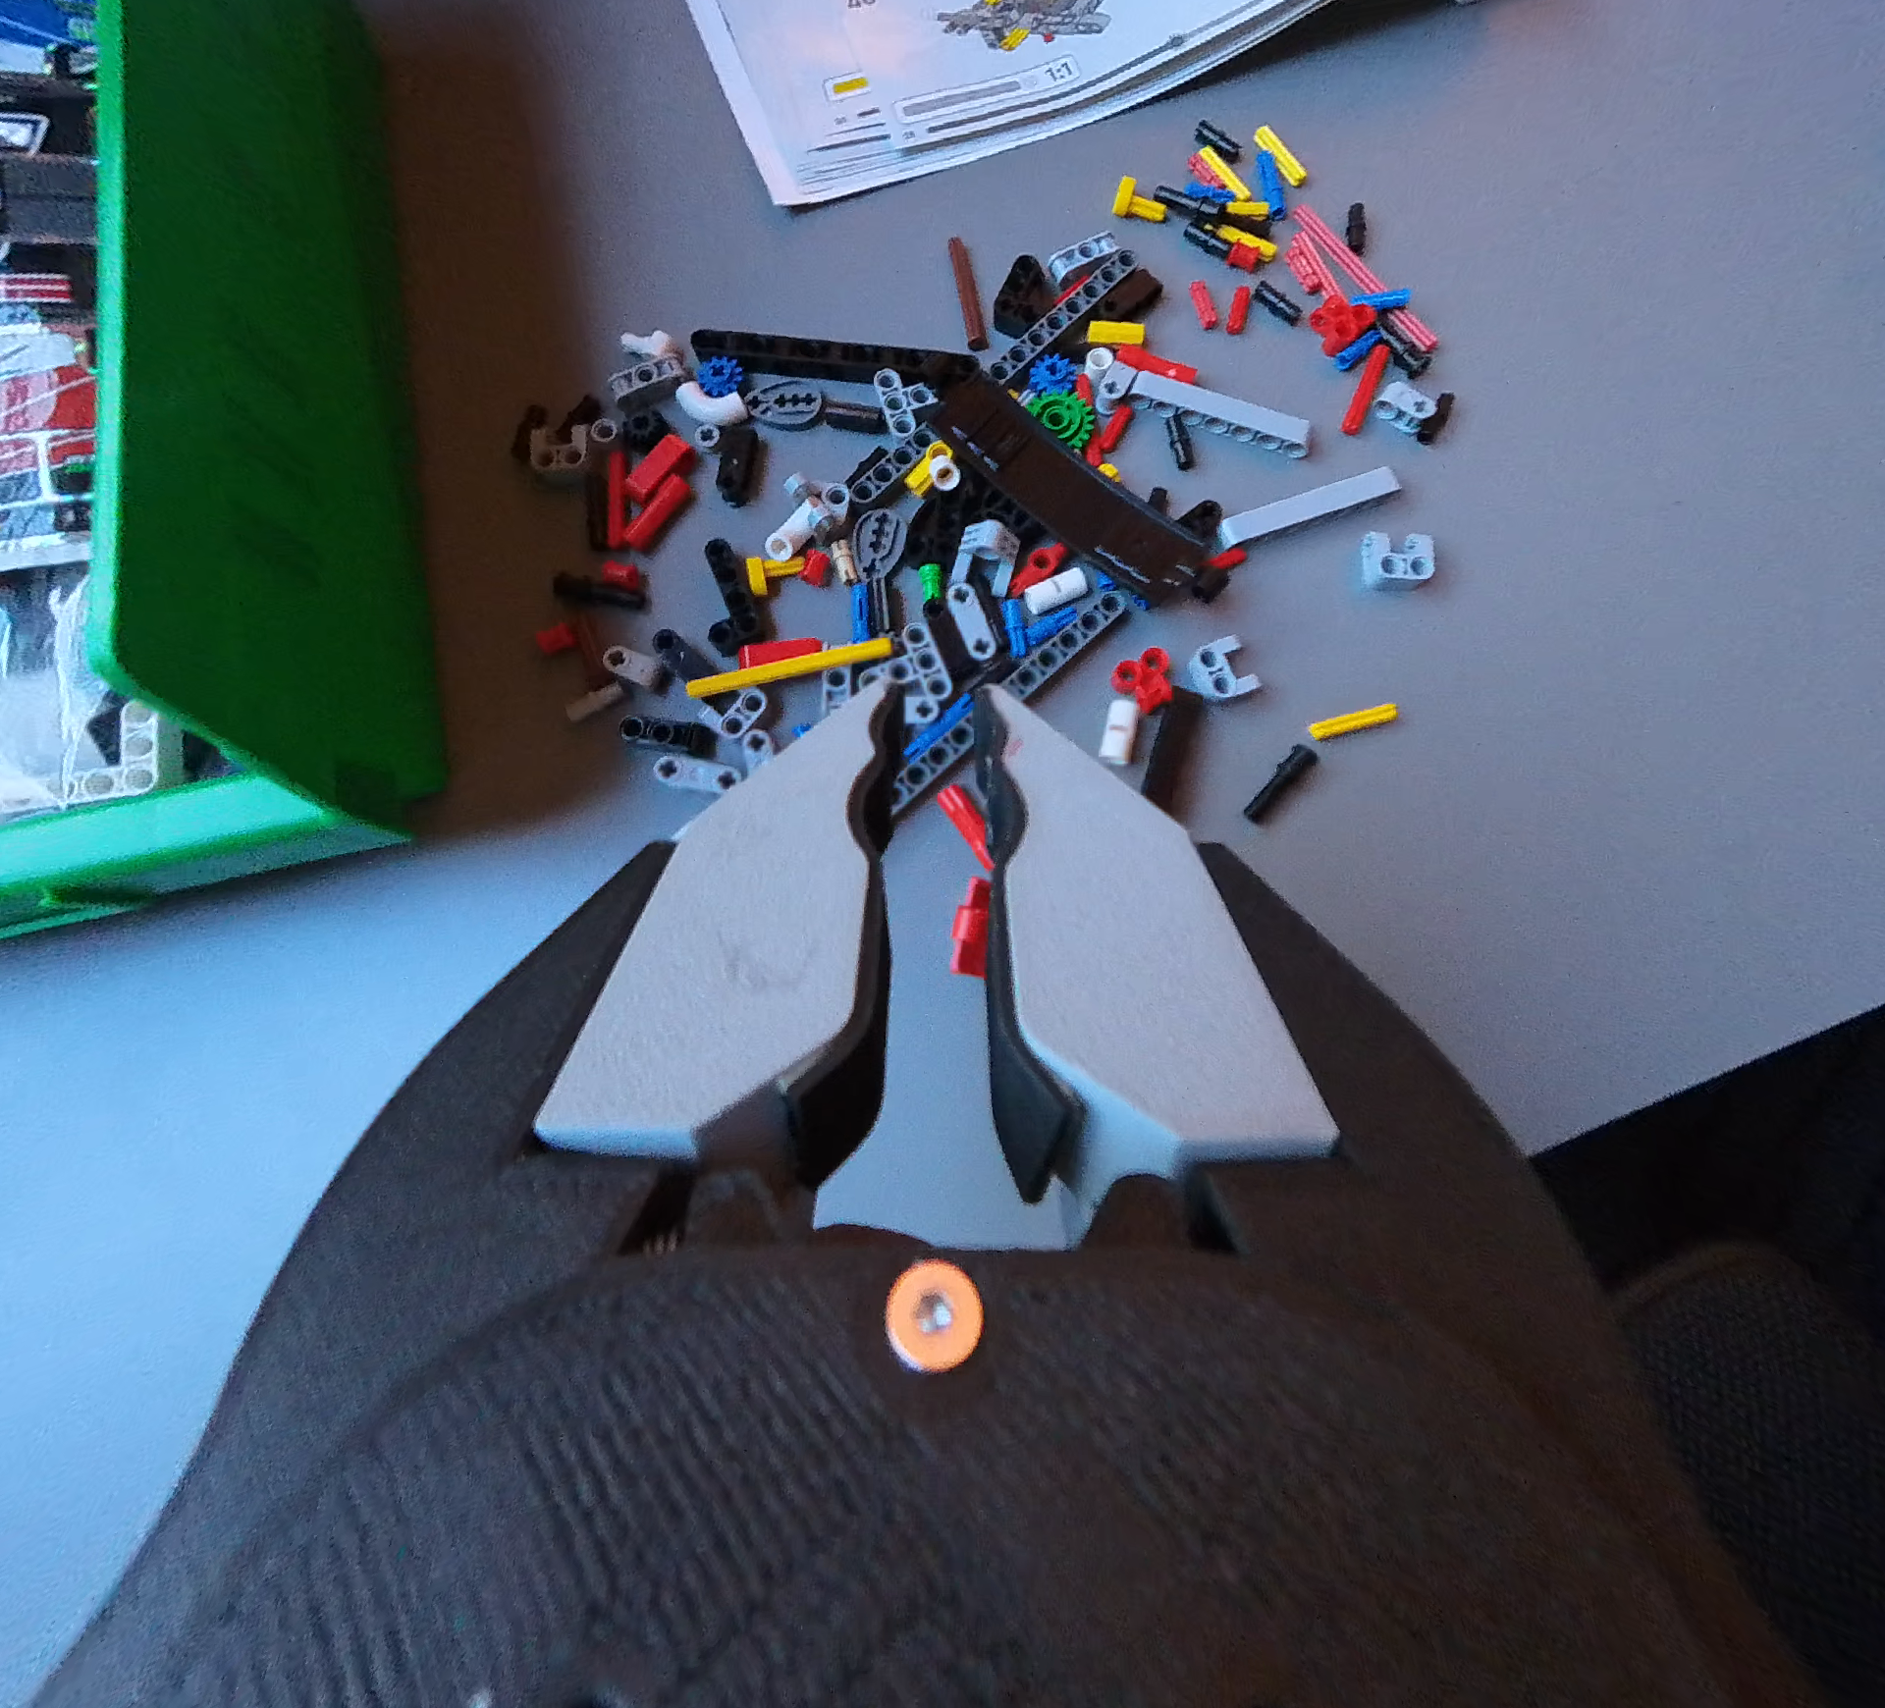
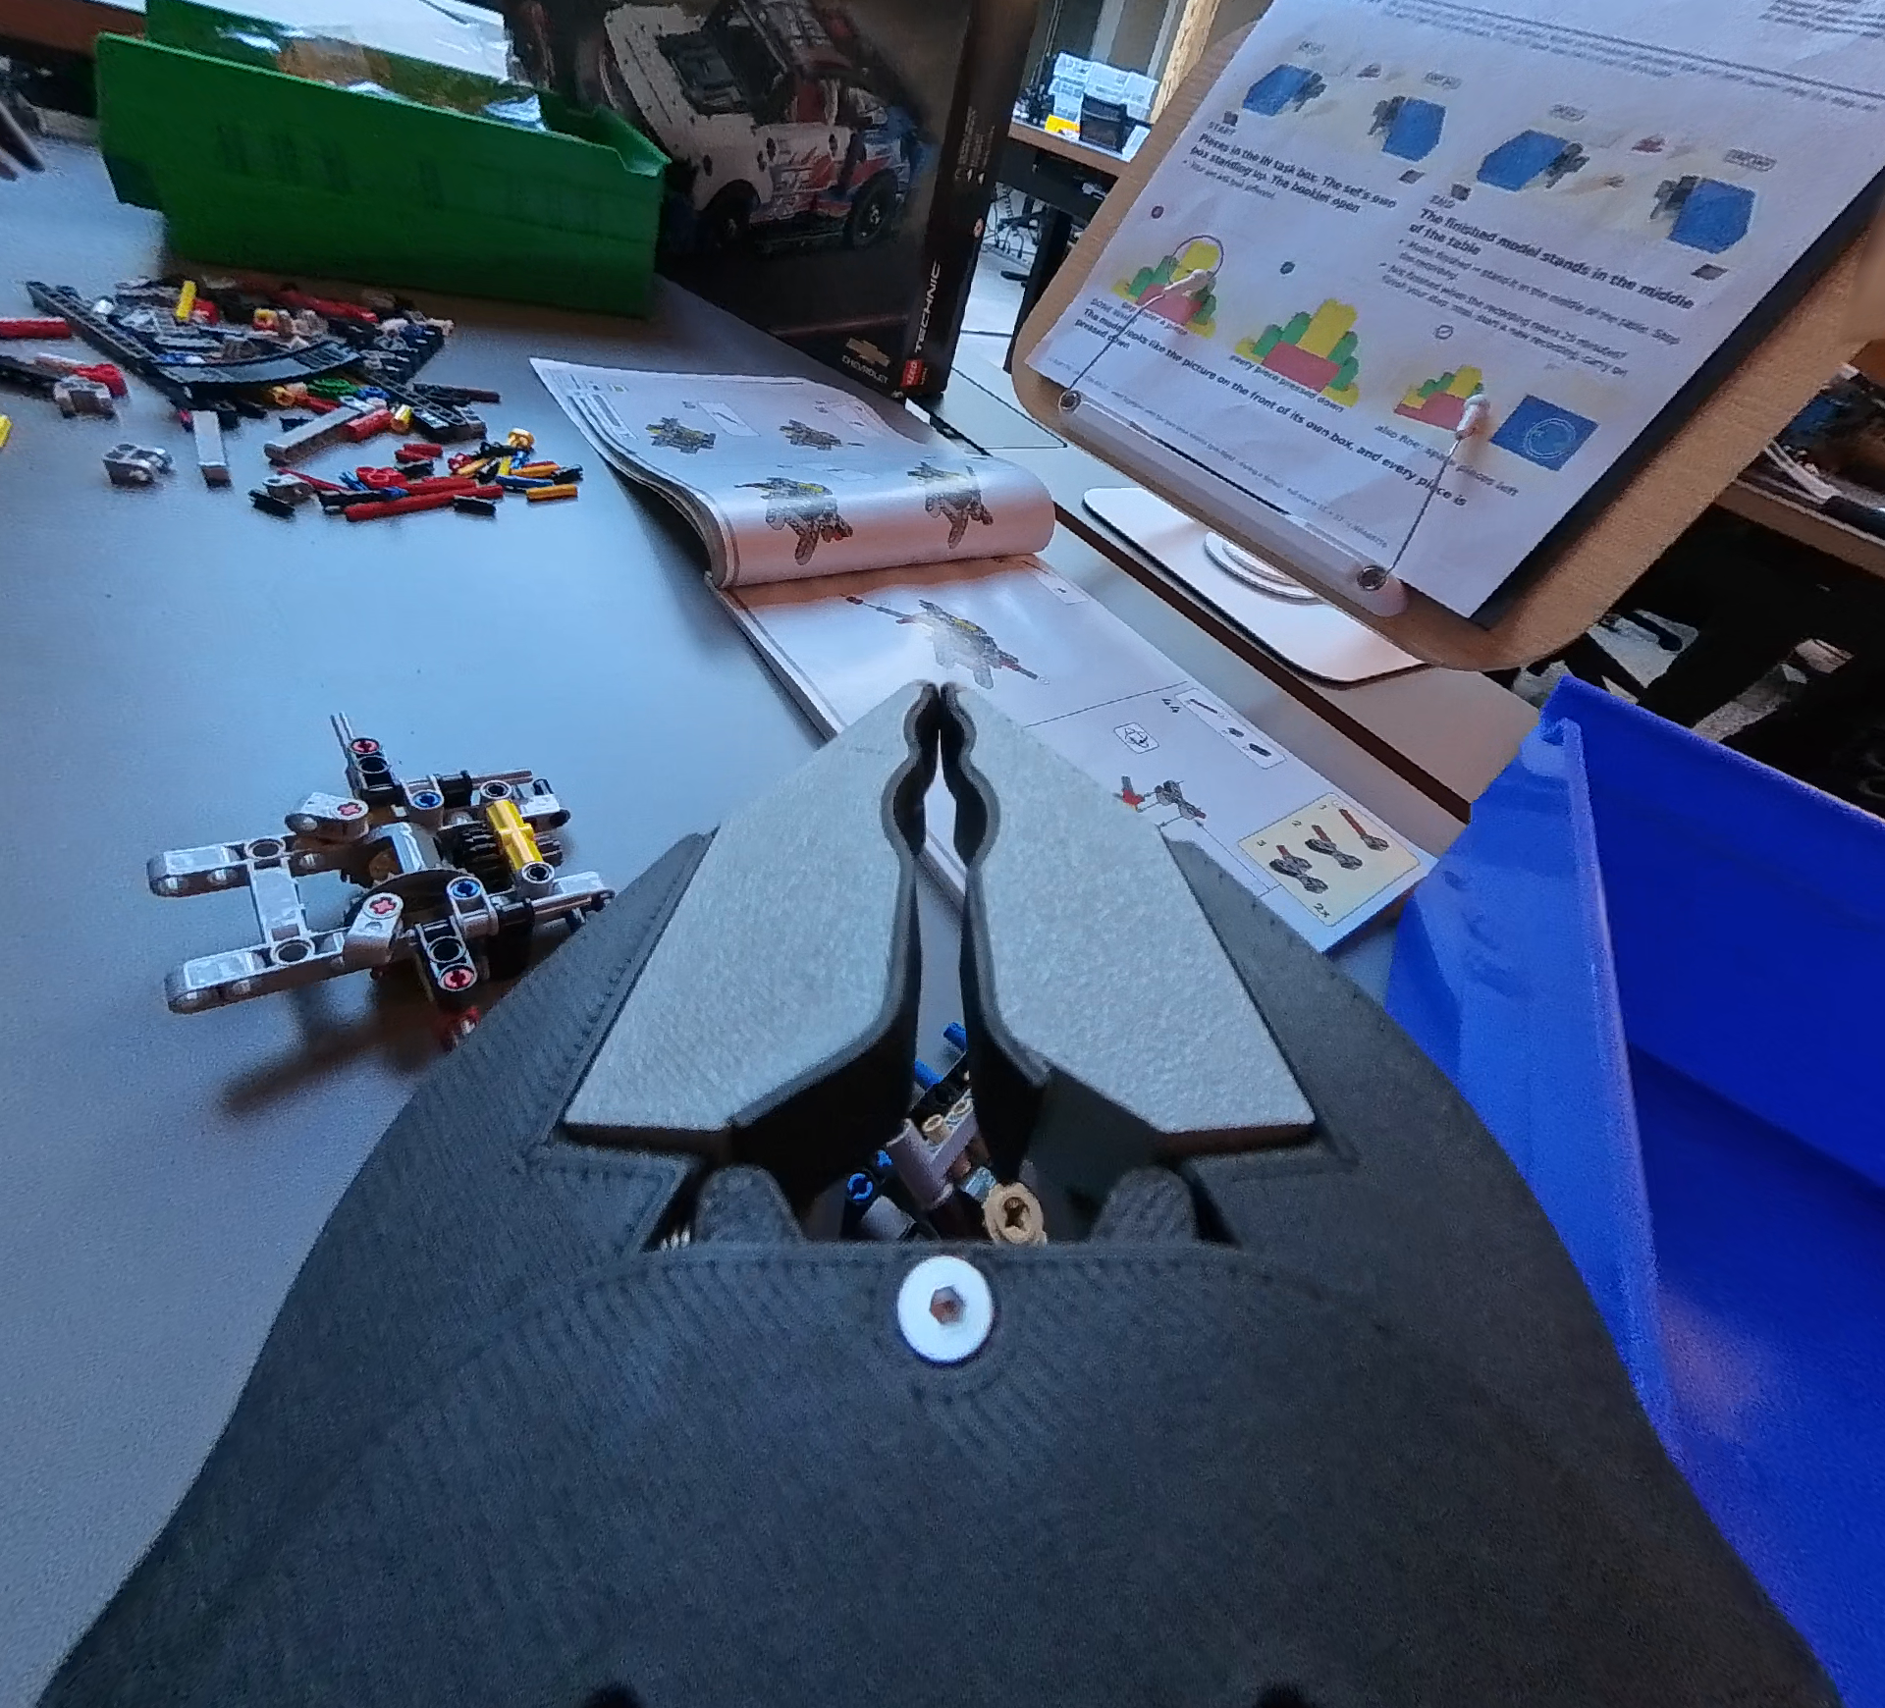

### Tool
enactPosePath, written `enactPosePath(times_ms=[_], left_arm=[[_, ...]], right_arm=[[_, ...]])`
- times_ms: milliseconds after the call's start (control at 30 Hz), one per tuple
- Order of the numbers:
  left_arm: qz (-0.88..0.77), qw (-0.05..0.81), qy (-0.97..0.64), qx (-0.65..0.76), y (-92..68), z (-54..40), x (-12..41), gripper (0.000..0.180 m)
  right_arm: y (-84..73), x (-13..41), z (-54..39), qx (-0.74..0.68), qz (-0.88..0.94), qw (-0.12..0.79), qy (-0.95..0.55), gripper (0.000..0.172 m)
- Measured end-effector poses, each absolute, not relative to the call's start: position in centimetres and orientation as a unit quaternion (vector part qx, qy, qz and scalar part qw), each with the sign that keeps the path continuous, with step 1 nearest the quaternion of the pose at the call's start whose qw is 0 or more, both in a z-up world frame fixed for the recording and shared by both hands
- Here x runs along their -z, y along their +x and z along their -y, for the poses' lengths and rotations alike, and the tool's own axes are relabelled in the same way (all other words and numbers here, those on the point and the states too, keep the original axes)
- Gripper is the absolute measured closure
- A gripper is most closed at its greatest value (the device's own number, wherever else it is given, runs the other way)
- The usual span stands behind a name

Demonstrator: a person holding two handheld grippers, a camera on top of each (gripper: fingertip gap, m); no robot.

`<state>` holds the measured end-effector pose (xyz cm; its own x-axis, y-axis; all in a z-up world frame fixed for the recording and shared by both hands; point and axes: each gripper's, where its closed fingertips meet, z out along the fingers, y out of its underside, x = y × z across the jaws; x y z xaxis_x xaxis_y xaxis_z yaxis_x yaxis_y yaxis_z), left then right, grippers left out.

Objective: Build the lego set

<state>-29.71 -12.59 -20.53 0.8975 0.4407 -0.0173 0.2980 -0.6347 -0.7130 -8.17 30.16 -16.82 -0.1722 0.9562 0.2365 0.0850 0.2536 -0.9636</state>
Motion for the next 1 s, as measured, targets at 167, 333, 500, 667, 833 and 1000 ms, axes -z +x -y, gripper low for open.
enactPosePath(times_ms=[167, 333, 500, 667, 833, 1000], left_arm=[[0.197, 0.381, -0.898, -0.095, -29.4, 12.1, 21.0, 0.166], [0.174, 0.385, -0.900, -0.106, -29.3, 10.9, 21.5, 0.165], [0.165, 0.386, -0.900, -0.116, -29.6, 10.5, 21.6, 0.166], [0.166, 0.399, -0.897, -0.092, -29.6, 10.2, 22.1, 0.165], [0.165, 0.398, -0.900, -0.062, -29.4, 9.0, 23.2, 0.165], [0.144, 0.423, -0.895, 0.009, -28.0, 6.8, 22.9, 0.158]], right_arm=[[-8.2, 17.0, -30.2, -0.443, 0.625, 0.487, -0.421, 0.172], [-8.4, 17.4, -30.4, -0.440, 0.626, 0.482, -0.427, 0.172], [-8.6, 17.7, -30.4, -0.437, 0.630, 0.477, -0.429, 0.172], [-8.8, 17.8, -30.5, -0.438, 0.631, 0.474, -0.431, 0.172], [-8.8, 17.7, -30.6, -0.434, 0.629, 0.483, -0.427, 0.172], [-8.8, 17.6, -30.6, -0.438, 0.627, 0.482, -0.428, 0.172]])
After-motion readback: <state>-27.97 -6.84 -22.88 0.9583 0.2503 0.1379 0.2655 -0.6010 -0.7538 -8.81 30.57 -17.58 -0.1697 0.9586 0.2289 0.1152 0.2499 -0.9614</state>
